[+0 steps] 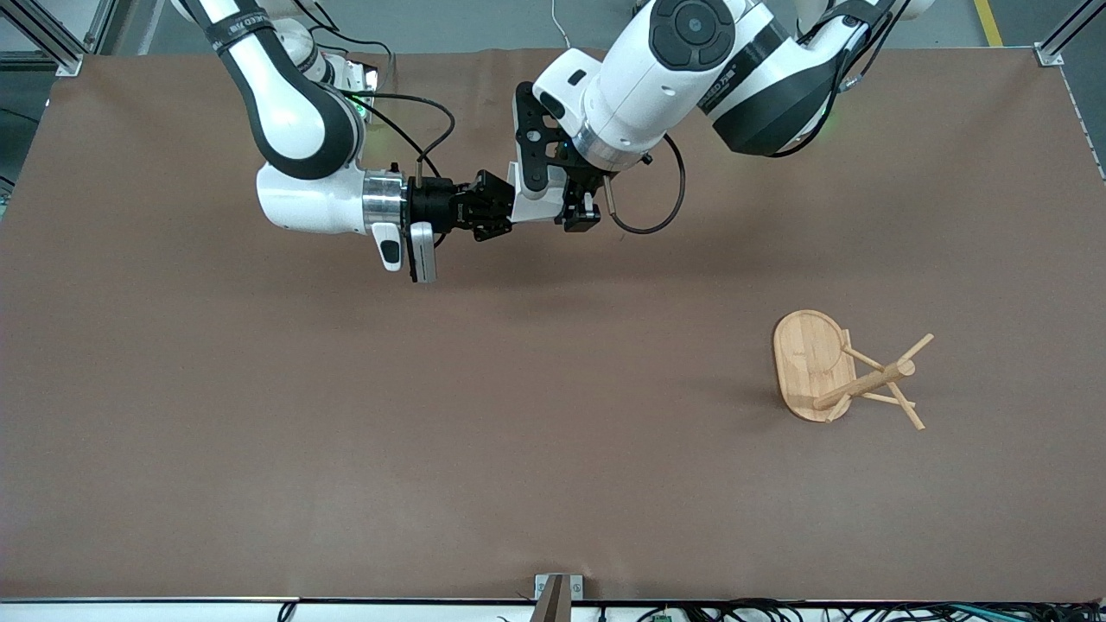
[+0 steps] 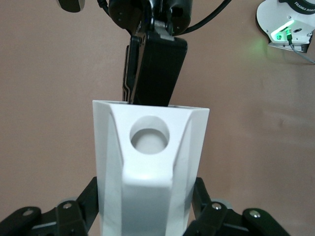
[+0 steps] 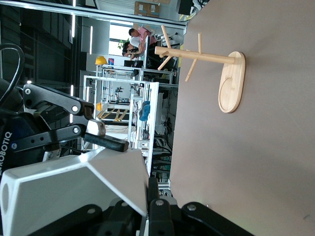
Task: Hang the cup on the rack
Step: 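Open the right gripper and pull the cup away with the left gripper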
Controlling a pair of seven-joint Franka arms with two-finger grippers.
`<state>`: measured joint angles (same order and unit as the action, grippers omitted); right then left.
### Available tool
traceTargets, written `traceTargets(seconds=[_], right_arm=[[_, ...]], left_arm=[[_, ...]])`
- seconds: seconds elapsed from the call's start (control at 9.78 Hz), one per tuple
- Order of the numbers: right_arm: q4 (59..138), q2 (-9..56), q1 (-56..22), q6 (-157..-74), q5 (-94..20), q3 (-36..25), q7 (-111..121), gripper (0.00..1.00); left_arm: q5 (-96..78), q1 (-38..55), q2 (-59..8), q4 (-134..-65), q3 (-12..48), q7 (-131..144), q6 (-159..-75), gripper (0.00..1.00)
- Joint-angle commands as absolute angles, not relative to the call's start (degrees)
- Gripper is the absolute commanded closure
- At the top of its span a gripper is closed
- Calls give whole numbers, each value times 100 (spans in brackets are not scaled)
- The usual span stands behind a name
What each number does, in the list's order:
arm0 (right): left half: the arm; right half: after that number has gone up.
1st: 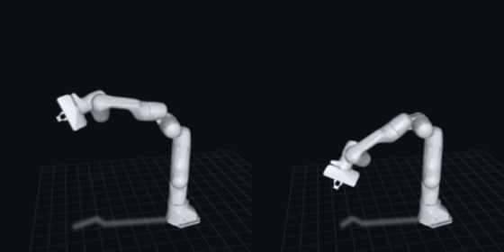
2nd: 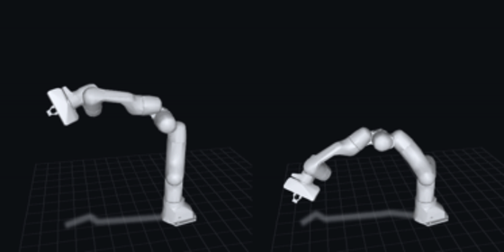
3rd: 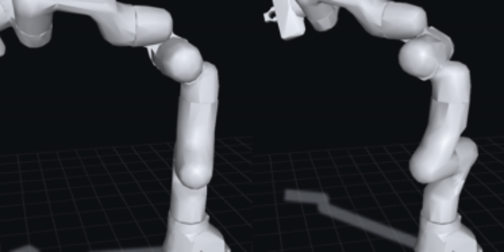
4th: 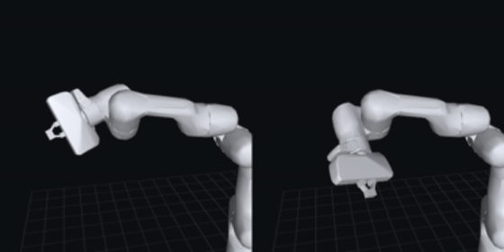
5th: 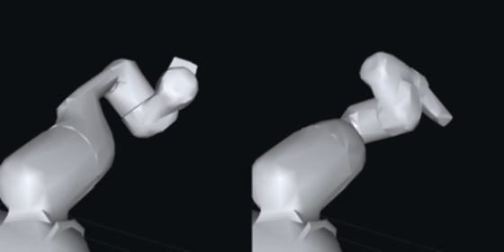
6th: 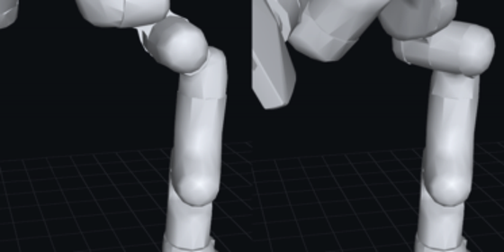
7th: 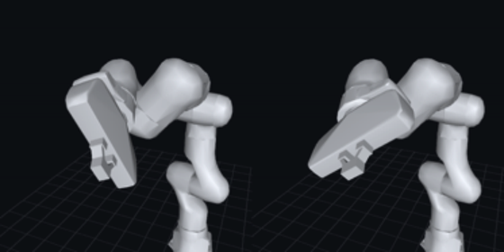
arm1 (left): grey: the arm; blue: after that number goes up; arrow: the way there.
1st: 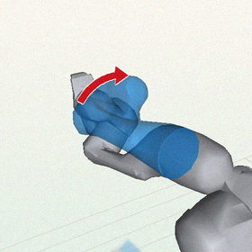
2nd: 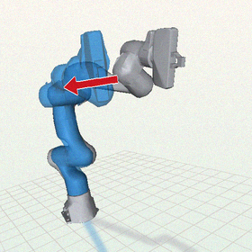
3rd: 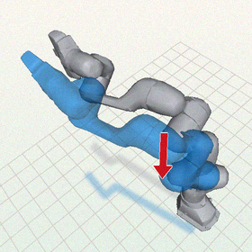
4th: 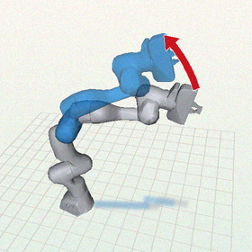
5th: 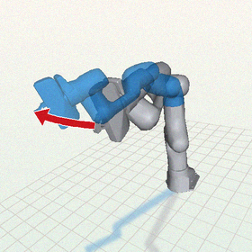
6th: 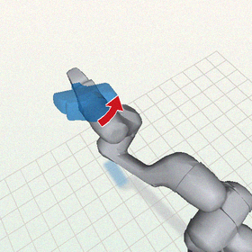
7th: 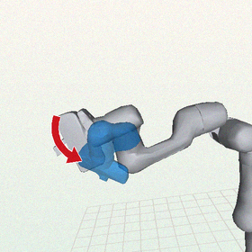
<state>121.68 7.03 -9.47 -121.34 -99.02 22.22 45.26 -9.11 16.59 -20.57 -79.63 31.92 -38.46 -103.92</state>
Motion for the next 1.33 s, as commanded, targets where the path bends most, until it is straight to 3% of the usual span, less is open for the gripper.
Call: traceTargets(seconds=[0.0, 0.1, 0.2, 0.31, 0.41, 0.82, 1.02, 1.23], right_arm=[[12384, 378, -896, -12138, -10274, 2303, 4606, 98], [12375, 378, -896, -12129, -10274, 2303, 4553, 97], [12375, 378, -896, -12112, -10266, 2294, 4544, 77], [12358, 378, -879, -12103, -10266, 2294, 4614, 6], [12349, 369, -853, -12094, -10266, 2285, 4632, 0], [12244, 343, -590, -12129, -9347, 2189, 4231, 0], [11728, 308, -466, -12059, -7692, 1901, 2690, 0], [11112, 325, -448, -11447, -6089, 1426, 1316, 0]], left_arm=[[-782, 1670, -2118, -8077, 3199, -3841, -10336, 97], [-774, 1653, -2109, -8077, 3199, -3841, -10310, 98], [-773, 1644, -2083, -8077, 3191, -3823, -10301, 99], [-773, 1617, -2057, -8077, 3182, -3675, -10283, 99], [-773, 1556, -2031, -8077, 3173, -3448, -10257, 99], [-660, 1091, -1759, -8164, 3111, -2046, -10230, 100], [-457, 845, -1740, -8156, 3120, -1250, -10222, 100], [-387, 529, -1601, -8156, 3111, -358, -10204, 100]])
